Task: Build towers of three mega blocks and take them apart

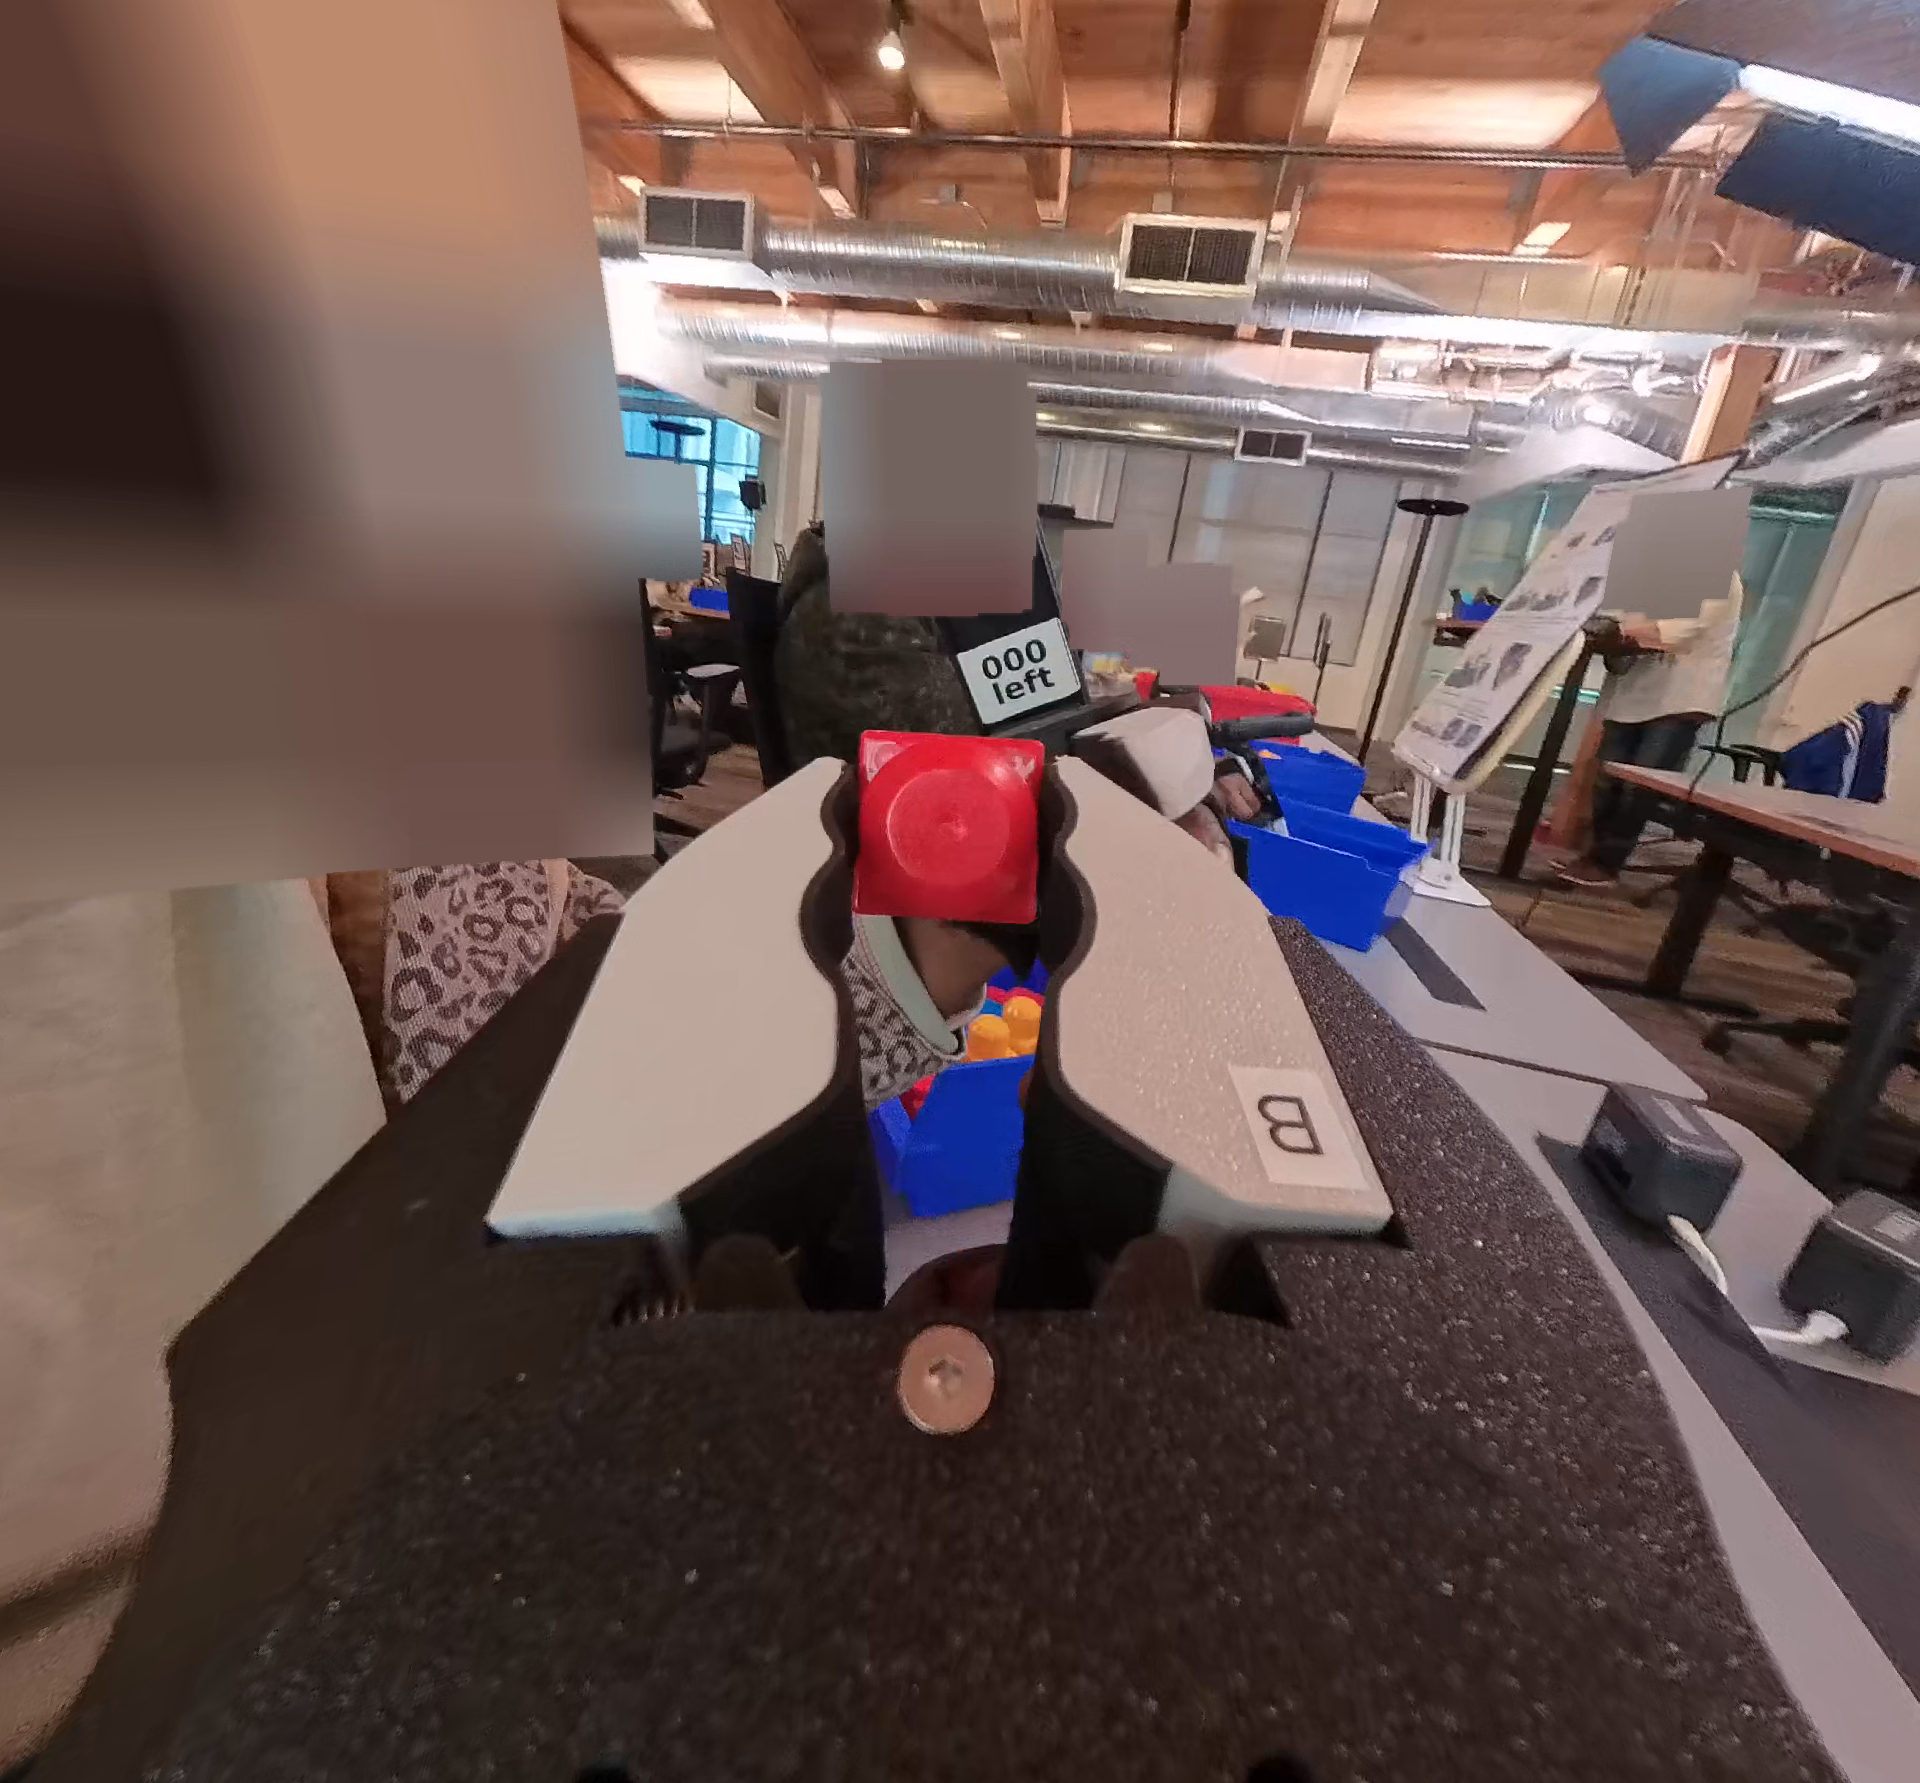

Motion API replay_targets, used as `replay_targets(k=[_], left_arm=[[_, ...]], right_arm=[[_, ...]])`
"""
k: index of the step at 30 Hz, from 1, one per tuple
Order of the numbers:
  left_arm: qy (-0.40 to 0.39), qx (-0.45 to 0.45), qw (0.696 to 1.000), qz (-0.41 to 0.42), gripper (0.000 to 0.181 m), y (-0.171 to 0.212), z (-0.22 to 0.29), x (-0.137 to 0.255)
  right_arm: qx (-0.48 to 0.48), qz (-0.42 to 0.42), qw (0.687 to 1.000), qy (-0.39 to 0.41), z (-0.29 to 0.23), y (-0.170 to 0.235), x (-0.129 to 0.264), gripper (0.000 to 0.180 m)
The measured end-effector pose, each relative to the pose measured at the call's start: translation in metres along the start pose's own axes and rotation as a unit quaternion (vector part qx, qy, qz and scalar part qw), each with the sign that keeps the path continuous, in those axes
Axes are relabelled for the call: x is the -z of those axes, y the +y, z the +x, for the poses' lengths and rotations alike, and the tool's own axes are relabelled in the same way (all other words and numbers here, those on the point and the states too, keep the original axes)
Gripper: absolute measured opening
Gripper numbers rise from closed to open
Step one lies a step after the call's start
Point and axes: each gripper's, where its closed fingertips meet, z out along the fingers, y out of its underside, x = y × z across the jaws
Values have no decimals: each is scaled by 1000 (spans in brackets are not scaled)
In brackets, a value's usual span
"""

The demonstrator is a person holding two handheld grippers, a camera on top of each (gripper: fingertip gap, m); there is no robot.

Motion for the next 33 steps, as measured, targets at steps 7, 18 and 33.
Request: replay_targets(k=[7, 18, 33], left_arm=[[-30, 32, 997, -60, 57, 16, -7, 40], [-4, -39, 985, -166, 43, 30, 12, -24], [5, -52, 992, -113, 38, 16, 15, -38]], right_arm=[[62, -49, 992, 98, 13, -13, 35, 33], [134, -118, 979, 94, -2, -7, 27, 33], [174, -118, 971, 114, -9, -22, 28, 33]])
